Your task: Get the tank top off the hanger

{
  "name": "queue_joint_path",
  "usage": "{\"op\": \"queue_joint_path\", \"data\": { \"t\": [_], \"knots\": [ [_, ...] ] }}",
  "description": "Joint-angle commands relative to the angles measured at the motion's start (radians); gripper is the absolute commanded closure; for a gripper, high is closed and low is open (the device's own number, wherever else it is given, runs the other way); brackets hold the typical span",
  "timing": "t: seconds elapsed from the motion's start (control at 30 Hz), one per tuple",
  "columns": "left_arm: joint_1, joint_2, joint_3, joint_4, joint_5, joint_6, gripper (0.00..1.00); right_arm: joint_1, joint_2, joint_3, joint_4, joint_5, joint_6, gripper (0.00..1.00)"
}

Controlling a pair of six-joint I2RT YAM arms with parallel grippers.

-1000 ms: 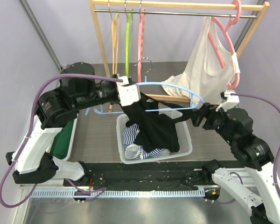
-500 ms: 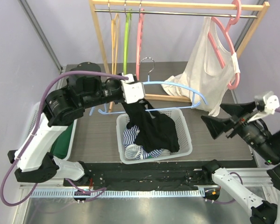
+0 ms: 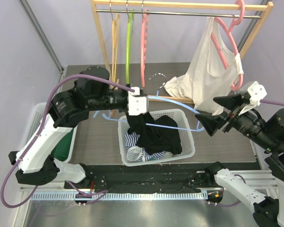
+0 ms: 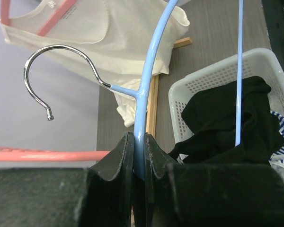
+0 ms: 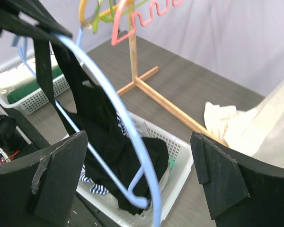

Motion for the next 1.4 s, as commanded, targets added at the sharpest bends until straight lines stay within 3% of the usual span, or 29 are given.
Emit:
{"op": "queue_joint_path", "data": {
  "t": [0.0, 0.3, 0.63, 0.73, 0.9, 1.0, 1.03, 1.13, 1.2, 1.27, 1.3, 1.37],
  "knots": [
    [-0.005, -0.037, -0.028, 0.011, 0.09, 0.084, 1.0, -0.001, 0.051, 0.102, 0.028, -0.079, -0.075, 0.0],
    [-0.045, -0.045, -0.015, 0.029, 0.085, 0.213, 1.0, -0.001, 0.062, 0.013, 0.038, -0.277, -0.052, 0.0],
    [-0.062, -0.052, 0.016, 0.043, 0.054, 0.25, 1.0, -0.001, 0.15, -0.01, 0.044, -0.32, -0.072, 0.0],
    [-0.063, -0.061, 0.008, 0.048, 0.047, 0.257, 1.0, -0.001, 0.165, -0.002, 0.049, -0.355, -0.06, 0.08],
    [-0.065, -0.06, 0.018, 0.052, 0.038, 0.26, 1.0, -0.001, 0.19, -0.005, 0.044, -0.375, -0.032, 0.26],
    [-0.067, -0.058, 0.015, 0.048, 0.025, 0.263, 1.0, -0.001, 0.184, -0.013, 0.054, -0.389, -0.017, 0.53],
    [-0.067, -0.06, 0.013, 0.046, 0.021, 0.273, 1.0, -0.001, 0.177, -0.024, 0.061, -0.4, -0.009, 0.71],
    [-0.067, -0.06, -0.005, 0.052, -0.001, 0.285, 1.0, -0.001, 0.145, -0.051, 0.104, -0.408, 0.012, 0.99],
    [-0.067, -0.057, -0.025, 0.086, -0.015, 0.282, 1.0, -0.001, 0.13, -0.062, 0.133, -0.402, 0.038, 0.99],
    [-0.068, -0.052, -0.05, 0.147, -0.053, 0.258, 0.9, -0.001, 0.105, -0.073, 0.156, -0.379, 0.045, 0.99],
    [-0.07, -0.042, -0.055, 0.172, -0.07, 0.245, 0.71, -0.001, 0.098, -0.077, 0.161, -0.365, 0.039, 0.99],
    [-0.095, -0.026, -0.052, 0.204, -0.142, 0.204, 0.48, -0.001, 0.079, -0.079, 0.155, -0.305, 0.0, 0.99]
  ]
}}
